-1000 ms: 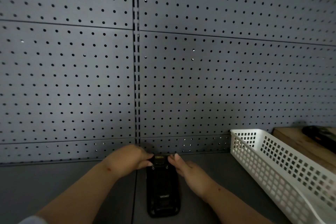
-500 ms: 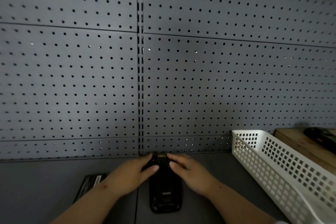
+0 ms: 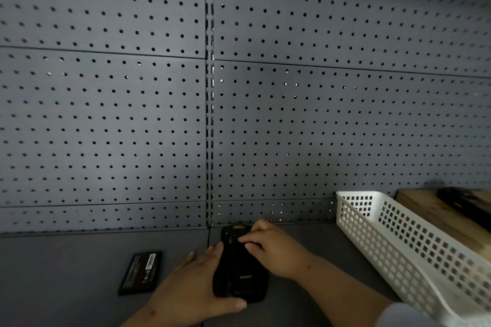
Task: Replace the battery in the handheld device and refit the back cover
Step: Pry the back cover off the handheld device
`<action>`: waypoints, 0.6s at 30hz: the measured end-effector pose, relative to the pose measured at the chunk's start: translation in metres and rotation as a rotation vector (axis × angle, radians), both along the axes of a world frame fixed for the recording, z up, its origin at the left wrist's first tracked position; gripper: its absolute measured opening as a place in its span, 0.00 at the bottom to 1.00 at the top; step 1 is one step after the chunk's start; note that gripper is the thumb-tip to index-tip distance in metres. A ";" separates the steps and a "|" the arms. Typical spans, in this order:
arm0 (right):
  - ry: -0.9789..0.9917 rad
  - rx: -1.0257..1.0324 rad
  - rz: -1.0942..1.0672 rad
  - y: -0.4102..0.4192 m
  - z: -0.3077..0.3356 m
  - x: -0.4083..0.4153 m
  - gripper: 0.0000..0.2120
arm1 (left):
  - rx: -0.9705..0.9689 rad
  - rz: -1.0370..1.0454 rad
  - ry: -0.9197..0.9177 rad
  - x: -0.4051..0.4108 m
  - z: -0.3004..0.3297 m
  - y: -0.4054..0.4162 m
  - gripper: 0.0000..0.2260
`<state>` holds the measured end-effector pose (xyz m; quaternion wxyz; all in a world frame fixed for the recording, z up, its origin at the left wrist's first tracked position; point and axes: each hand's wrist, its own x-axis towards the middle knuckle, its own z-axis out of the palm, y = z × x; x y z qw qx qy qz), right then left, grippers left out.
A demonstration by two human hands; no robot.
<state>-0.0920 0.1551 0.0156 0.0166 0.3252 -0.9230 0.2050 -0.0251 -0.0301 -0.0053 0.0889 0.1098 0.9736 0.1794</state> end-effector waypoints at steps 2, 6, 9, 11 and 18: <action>-0.018 -0.023 -0.023 -0.004 0.004 0.000 0.15 | 0.011 -0.012 0.011 0.001 0.000 0.001 0.60; -0.005 0.021 -0.050 -0.015 0.008 -0.002 0.15 | 0.019 -0.018 0.043 0.001 -0.001 0.000 0.58; 0.001 0.074 -0.048 -0.020 0.010 -0.003 0.14 | 0.015 -0.006 0.061 0.001 -0.003 0.000 0.58; -0.016 0.081 -0.058 -0.025 0.016 -0.003 0.14 | 0.014 -0.005 0.074 0.002 -0.003 0.000 0.58; -0.483 -0.364 -0.037 -0.012 0.051 -0.005 0.05 | -0.007 0.011 0.088 0.005 -0.002 0.000 0.56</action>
